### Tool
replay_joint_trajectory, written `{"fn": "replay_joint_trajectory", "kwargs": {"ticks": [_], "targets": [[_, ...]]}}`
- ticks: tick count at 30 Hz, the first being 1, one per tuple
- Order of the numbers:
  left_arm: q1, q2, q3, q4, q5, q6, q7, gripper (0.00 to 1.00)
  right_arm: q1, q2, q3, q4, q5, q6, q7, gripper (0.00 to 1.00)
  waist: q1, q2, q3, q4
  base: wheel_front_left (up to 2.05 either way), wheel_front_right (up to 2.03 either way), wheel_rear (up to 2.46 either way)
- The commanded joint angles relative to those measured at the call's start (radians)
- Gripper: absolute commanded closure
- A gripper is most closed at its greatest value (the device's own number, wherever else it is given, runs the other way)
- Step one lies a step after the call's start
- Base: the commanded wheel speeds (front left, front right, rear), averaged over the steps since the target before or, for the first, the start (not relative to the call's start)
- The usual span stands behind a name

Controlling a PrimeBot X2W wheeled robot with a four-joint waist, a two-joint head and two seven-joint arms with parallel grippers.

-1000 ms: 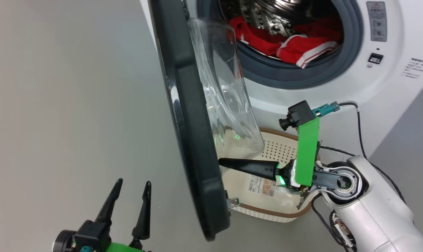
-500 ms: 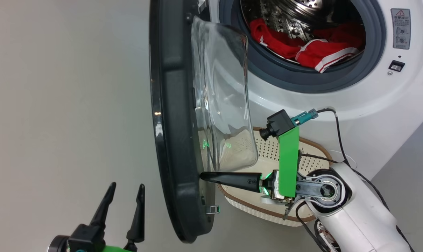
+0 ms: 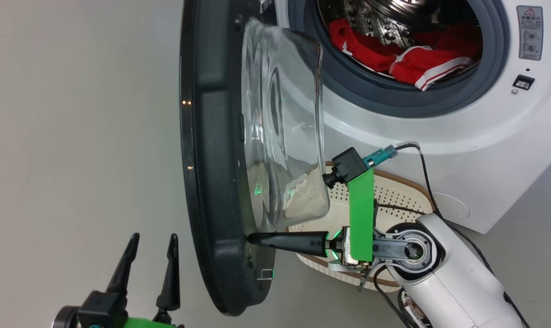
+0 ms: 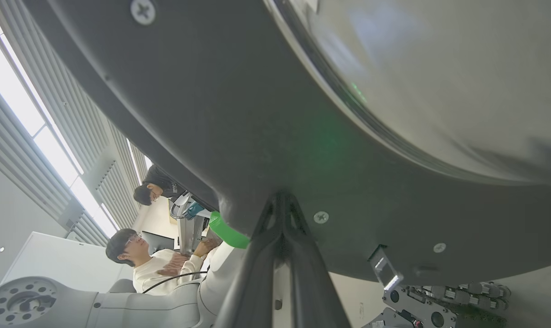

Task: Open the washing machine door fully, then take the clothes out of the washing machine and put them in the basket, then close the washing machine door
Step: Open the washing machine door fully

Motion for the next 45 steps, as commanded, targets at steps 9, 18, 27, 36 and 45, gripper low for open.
{"fn": "replay_joint_trajectory", "kwargs": {"ticks": [9, 18, 27, 36, 45], "targets": [[-0.002, 0.016, 0.031, -0.025, -0.012, 0.009, -0.008, 0.0, -0.021, 0.035, 0.005, -0.028, -0.028, 0.002, -0.014, 1.0, 0.0, -0.0001, -0.007, -0.003, 0.0, 0.0, 0.0], [-0.029, 0.016, 0.023, 0.015, -0.012, -0.015, -0.008, 0.0, 0.033, -0.032, -0.027, -0.048, -0.081, 0.002, -0.089, 0.0, 0.0, -0.0001, -0.032, -0.013, 0.0, 0.0, 0.0], [-0.027, 0.016, 0.039, 0.035, -0.003, -0.033, -0.008, 0.0, 0.112, -0.144, -0.005, -0.042, -0.178, 0.002, -0.242, 0.0, 0.0, -0.0001, -0.052, -0.041, 0.0, 0.0, 0.0], [-0.016, 0.016, 0.055, 0.034, 0.0, -0.035, -0.008, 0.0, 0.173, -0.25, 0.051, -0.009, -0.24, 0.002, -0.459, 0.0, 0.0, -0.0001, -0.059, -0.073, 0.0, 0.0, 0.0], [0.004, 0.016, 0.072, 0.035, 0.009, -0.038, -0.008, 0.0, 0.208, -0.328, 0.124, 0.013, -0.289, 0.002, -0.698, 0.0, 0.0, -0.0001, -0.075, -0.094, 0.0, 0.0, 0.0]]}}
